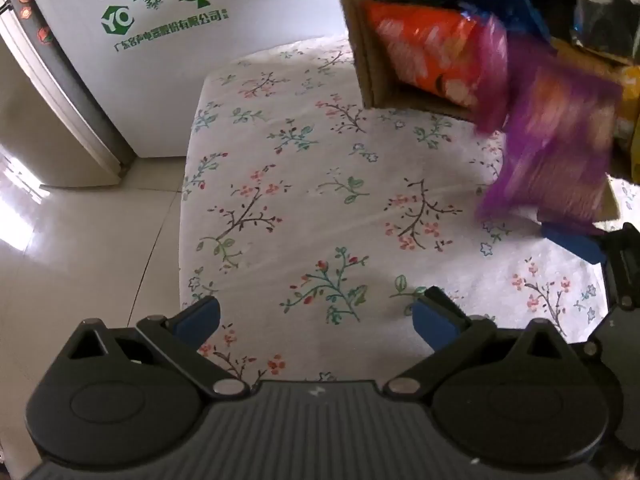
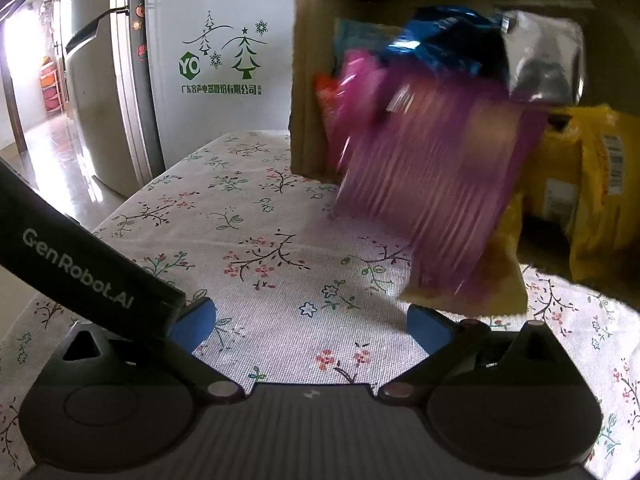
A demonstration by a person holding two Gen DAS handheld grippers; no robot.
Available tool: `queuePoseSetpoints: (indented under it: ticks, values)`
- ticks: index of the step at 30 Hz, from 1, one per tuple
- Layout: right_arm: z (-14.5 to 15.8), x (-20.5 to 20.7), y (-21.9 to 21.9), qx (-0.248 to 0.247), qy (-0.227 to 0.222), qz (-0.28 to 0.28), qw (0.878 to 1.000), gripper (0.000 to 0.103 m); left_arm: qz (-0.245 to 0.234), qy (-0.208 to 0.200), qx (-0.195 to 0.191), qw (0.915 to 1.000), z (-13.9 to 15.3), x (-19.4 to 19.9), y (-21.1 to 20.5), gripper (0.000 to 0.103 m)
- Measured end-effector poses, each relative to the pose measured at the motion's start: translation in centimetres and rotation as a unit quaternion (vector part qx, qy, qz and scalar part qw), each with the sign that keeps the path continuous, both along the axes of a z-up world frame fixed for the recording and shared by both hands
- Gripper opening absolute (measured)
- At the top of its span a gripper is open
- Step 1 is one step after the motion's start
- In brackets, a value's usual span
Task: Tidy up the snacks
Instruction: 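Tip the snack packets out of the cardboard box onto the table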
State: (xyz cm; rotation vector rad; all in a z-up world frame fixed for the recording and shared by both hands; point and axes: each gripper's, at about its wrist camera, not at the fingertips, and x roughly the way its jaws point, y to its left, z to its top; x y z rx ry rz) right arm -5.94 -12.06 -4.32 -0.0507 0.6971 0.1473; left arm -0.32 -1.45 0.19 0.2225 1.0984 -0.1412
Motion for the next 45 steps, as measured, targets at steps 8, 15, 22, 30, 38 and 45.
queuePoseSetpoints:
  ticks: [8,15,22,30,38,45]
  values:
    - [0.0,0.1,0.1,0.000,0.000,0.000,1.000,0.103,-0.004,-0.008,0.005,0.9999,0.0,0.1,-0.4,0.102]
    - [0.5,-0.7,-0.6,0.002,-0.005,0.000,1.000,0.103,-0.005,-0.013,0.011,0.9998,0.2,0.0,-0.7,0.102]
    - [0.4,-0.9,-0.5,0.002,-0.004,-0.002,1.000,0.103,-0.004,-0.017,0.016,0.9997,0.3,-0.1,-1.0,0.102]
    - [0.0,-0.5,-0.3,0.001,-0.001,-0.001,1.000,0.103,-0.002,-0.026,0.009,0.9996,1.0,0.0,-1.1,0.102]
    - [-0.1,-0.5,-0.7,0.001,0.000,0.000,1.000,0.103,-0.005,-0.035,-0.005,0.9993,1.8,-0.1,-1.1,0.102]
    - [0.2,-0.3,-0.3,-0.001,0.000,0.000,1.000,0.103,-0.007,-0.045,-0.007,0.9990,2.3,0.1,-0.9,0.102]
